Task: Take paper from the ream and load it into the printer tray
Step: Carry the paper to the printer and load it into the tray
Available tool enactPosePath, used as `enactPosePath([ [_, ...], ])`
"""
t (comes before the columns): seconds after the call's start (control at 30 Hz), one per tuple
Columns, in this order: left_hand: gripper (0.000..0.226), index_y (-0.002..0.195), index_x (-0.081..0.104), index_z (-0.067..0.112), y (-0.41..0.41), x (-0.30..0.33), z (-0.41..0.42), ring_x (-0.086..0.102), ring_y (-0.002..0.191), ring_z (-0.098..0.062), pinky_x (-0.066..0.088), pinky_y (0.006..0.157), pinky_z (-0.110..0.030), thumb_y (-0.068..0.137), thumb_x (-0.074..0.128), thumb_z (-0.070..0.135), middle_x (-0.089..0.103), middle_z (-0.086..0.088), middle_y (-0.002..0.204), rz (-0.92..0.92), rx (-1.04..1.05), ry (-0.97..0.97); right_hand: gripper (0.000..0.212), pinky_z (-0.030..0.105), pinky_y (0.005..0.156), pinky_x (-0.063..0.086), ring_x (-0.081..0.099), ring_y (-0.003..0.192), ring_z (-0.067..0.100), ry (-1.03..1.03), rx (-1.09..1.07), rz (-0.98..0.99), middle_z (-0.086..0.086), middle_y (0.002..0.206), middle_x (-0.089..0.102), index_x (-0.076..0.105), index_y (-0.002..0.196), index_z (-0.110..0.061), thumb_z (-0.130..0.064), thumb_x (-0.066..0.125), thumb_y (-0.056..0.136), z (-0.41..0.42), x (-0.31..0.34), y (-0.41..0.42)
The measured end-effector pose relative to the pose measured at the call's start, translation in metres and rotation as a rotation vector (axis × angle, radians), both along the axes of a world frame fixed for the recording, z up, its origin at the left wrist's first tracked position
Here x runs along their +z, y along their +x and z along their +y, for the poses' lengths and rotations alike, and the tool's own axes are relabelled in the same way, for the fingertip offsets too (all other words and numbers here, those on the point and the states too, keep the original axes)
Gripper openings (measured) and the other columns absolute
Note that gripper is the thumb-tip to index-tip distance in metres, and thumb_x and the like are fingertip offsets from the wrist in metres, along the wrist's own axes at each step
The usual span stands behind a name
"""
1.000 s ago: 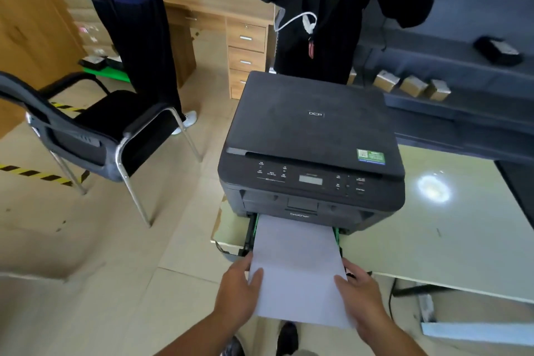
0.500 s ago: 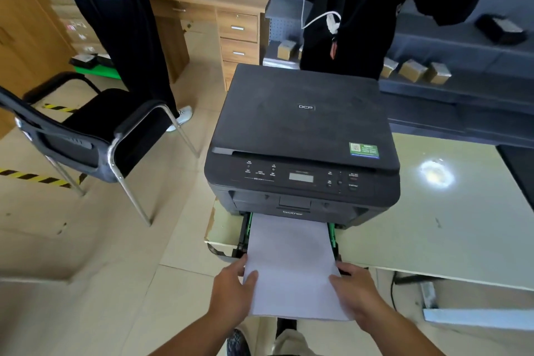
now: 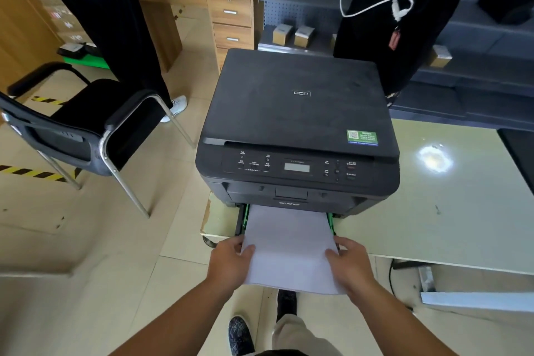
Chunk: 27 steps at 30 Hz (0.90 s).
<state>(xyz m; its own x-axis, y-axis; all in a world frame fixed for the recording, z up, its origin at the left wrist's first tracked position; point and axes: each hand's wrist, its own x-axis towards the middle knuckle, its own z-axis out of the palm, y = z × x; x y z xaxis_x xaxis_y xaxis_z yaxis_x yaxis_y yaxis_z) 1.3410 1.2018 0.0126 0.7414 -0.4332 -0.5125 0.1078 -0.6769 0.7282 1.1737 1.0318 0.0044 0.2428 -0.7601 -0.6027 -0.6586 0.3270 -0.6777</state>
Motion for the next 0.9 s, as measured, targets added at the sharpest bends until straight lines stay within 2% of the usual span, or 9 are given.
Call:
enactPosePath([
  [0.1,0.025,0.113,0.069,0.014,0.007,-0.001,-0.007,0.066,0.085,-0.020,0.053,0.077,-0.032,0.090,0.061,0.021,0.072,0.001,0.092,-0.024,-0.039,0.012,0.036,0.032,0.068,0.053,0.069,0.080,0.028,-0.015,0.018,0.026,0.010,0.093,0.072,0.064,0.121,-0.011,-0.004,0.057,0.087,-0.008,-0.003,0.009],
  [0.23,0.033,0.120,0.066,0.010,0.016,-0.007,-0.013,0.066,0.093,-0.021,0.053,0.085,-0.032,0.089,0.061,0.023,0.073,-0.004,0.109,-0.035,-0.041,0.066,0.038,0.034,0.073,0.055,0.069,0.081,0.031,-0.023,-0.022,0.047,0.013,0.097,0.073,0.062,0.124,-0.009,-0.005,0.062,0.086,-0.023,-0.013,0.020],
  [0.3,0.032,0.118,0.068,0.010,0.018,-0.010,-0.015,0.067,0.093,-0.022,0.055,0.086,-0.033,0.089,0.060,0.023,0.074,-0.005,0.109,-0.051,-0.063,0.079,0.038,0.037,0.078,0.056,0.069,0.084,0.032,-0.044,-0.032,0.042,0.014,0.099,0.073,0.062,0.124,-0.009,-0.007,0.065,0.087,-0.029,-0.017,0.026],
  [0.57,0.020,0.089,0.074,0.018,0.024,-0.015,-0.014,0.071,0.066,-0.032,0.062,0.066,-0.045,0.089,0.055,0.014,0.075,-0.009,0.079,-0.006,-0.043,0.050,0.014,0.029,0.075,0.043,0.060,0.080,0.024,-0.116,-0.196,-0.035,0.006,0.088,0.065,0.064,0.096,-0.009,-0.007,0.072,0.085,-0.036,-0.027,0.049],
  [0.63,0.020,0.081,0.072,0.018,0.024,-0.015,-0.015,0.069,0.061,-0.031,0.059,0.060,-0.040,0.088,0.054,0.013,0.073,-0.010,0.069,0.001,-0.043,0.052,0.014,0.029,0.077,0.043,0.061,0.081,0.023,-0.106,-0.283,-0.054,0.006,0.088,0.066,0.064,0.093,-0.009,-0.008,0.074,0.084,-0.035,-0.032,0.054],
  [0.7,0.021,0.084,0.073,0.017,0.025,-0.015,-0.015,0.064,0.054,-0.022,0.052,0.054,-0.031,0.089,0.053,0.013,0.069,-0.005,0.061,0.001,-0.054,0.063,0.013,0.030,0.079,0.045,0.062,0.081,0.023,-0.116,-0.354,-0.046,0.004,0.085,0.067,0.064,0.088,-0.009,-0.009,0.076,0.082,-0.035,-0.038,0.060],
  [0.77,0.021,0.084,0.073,0.018,0.025,-0.015,-0.015,0.062,0.051,-0.016,0.052,0.055,-0.026,0.090,0.053,0.014,0.068,0.000,0.058,0.005,-0.063,0.067,0.014,0.029,0.080,0.045,0.064,0.080,0.023,-0.126,-0.430,-0.046,0.005,0.082,0.069,0.068,0.085,-0.004,-0.010,0.079,0.080,-0.036,-0.043,0.065],
  [0.9,0.022,0.083,0.072,0.017,0.025,-0.014,-0.013,0.062,0.049,-0.011,0.057,0.063,-0.031,0.090,0.052,0.014,0.068,0.001,0.058,0.019,-0.076,0.059,0.016,0.031,0.080,0.049,0.067,0.077,0.023,-0.153,-0.512,-0.058,0.006,0.077,0.072,0.071,0.079,-0.004,-0.016,0.082,0.076,-0.036,-0.055,0.072],
])
